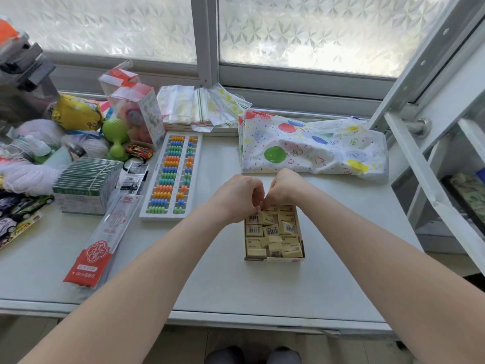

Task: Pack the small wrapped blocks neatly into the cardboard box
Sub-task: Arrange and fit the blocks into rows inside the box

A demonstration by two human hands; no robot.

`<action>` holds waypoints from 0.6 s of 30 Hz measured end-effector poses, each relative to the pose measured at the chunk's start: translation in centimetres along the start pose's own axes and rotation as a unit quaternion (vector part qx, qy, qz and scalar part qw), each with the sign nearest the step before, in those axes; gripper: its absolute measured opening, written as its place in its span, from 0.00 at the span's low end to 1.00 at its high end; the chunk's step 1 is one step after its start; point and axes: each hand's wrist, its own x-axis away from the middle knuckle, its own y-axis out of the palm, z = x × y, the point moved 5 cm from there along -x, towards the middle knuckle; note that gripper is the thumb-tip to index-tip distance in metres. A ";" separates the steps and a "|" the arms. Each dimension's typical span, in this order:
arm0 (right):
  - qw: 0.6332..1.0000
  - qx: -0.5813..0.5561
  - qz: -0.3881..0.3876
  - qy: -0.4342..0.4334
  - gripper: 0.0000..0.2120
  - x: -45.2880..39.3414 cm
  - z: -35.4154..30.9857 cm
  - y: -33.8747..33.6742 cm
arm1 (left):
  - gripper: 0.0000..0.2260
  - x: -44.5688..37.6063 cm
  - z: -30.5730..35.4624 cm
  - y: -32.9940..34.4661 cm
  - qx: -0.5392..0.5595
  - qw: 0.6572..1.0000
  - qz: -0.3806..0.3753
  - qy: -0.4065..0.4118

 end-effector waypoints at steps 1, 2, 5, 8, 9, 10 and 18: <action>1.000 -0.004 -0.010 -0.006 0.16 0.0 0.1 -0.2 | 0.07 0.0 0.0 0.0 0.004 1.000 0.000 0.002; 0.999 -0.012 -0.026 -0.015 0.15 0.1 0.3 -0.5 | 0.07 0.0 -0.1 0.1 0.010 1.000 0.001 0.002; 0.997 -0.038 -0.062 -0.037 0.09 0.5 0.8 -1.2 | 0.07 -0.1 -0.3 0.1 0.024 1.000 -0.003 0.001; 0.998 -0.024 -0.033 -0.041 0.11 0.5 1.3 -1.2 | 0.07 0.0 -0.1 0.1 0.006 1.000 -0.010 0.004; 0.998 -0.023 -0.027 -0.047 0.10 0.6 1.3 -1.1 | 0.07 0.0 0.0 0.1 -0.001 1.000 -0.010 0.006; 0.998 -0.025 -0.027 -0.060 0.09 0.9 1.2 -1.2 | 0.08 0.0 0.1 0.1 -0.009 1.000 -0.011 0.011; 0.976 0.072 -0.034 -0.202 0.10 4.5 0.6 0.8 | 0.10 0.6 0.1 0.3 -0.028 0.997 -0.059 0.038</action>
